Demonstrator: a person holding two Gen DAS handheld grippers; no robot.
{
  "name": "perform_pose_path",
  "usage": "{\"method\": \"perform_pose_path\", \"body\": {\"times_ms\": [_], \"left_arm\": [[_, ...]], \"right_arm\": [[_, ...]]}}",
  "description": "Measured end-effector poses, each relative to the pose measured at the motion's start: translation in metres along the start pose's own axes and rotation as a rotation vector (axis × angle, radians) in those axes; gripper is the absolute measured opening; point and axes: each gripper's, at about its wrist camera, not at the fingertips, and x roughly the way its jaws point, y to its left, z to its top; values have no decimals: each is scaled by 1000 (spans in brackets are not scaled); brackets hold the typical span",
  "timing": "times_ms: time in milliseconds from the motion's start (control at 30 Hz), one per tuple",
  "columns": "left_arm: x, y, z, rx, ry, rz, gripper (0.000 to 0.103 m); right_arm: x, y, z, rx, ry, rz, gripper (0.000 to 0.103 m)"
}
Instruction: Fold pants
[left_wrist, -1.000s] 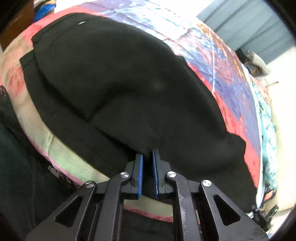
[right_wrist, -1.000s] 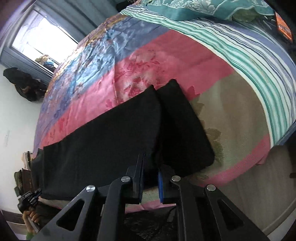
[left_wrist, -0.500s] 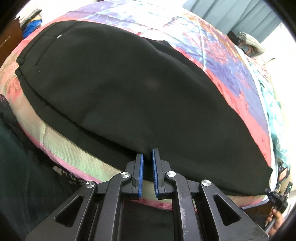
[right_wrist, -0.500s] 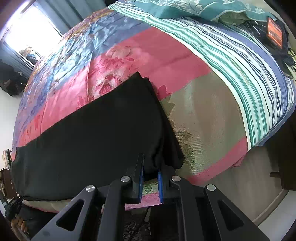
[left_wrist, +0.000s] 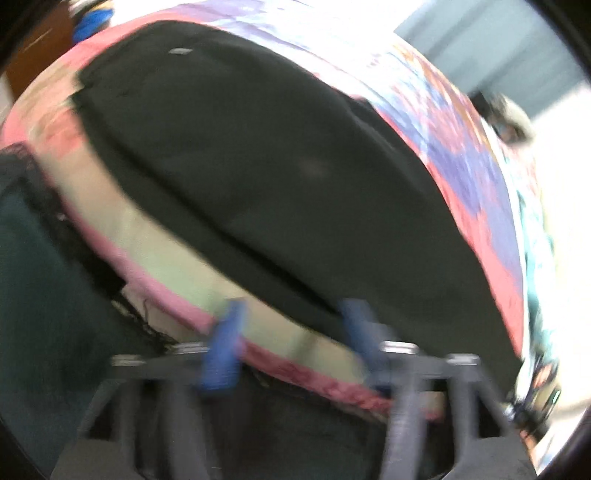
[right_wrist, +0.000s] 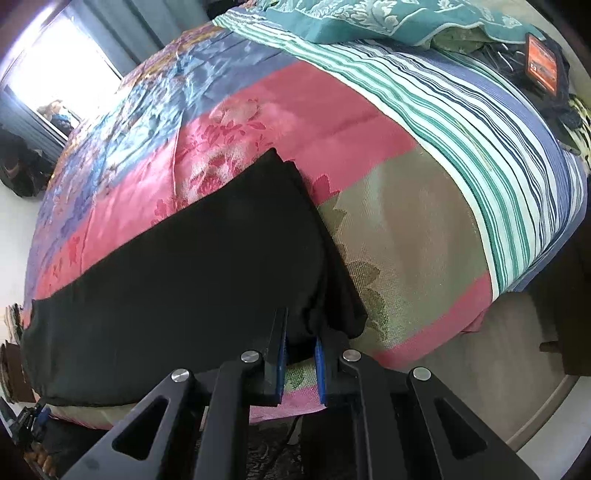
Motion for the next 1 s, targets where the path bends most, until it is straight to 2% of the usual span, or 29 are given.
{"method": "perform_pose_path", "body": {"times_ms": [67, 133, 167, 367, 500, 767, 933, 967, 1000], "left_arm": [[-9, 24, 13, -83, -54, -15, 76], [-10, 46, 30, -159, -51, -54, 59], [-10, 54, 36, -190, -49, -69, 58], [6, 88, 58, -336, -6, -166, 57], [17, 95, 64, -399, 9, -186, 57], [9, 90, 73, -384, -16, -202, 57], [21, 89, 82, -432, -36, -204, 56], [22, 89, 82, -439, -43, -202, 53], [21, 87, 82, -432, -52, -188, 25]], "right_arm": [[-1, -3, 0, 17, -4, 9, 13], [-1, -4, 0, 26, -5, 20, 14], [-2, -3, 0, 27, -5, 21, 15], [-2, 0, -1, 32, -12, 24, 15], [-3, -1, -1, 31, -14, 24, 15], [-3, -1, -2, 31, -14, 24, 15], [-4, -1, -4, 33, -16, 28, 15], [-4, -1, -4, 33, -18, 28, 15], [-5, -1, -5, 32, -19, 29, 15]]}}
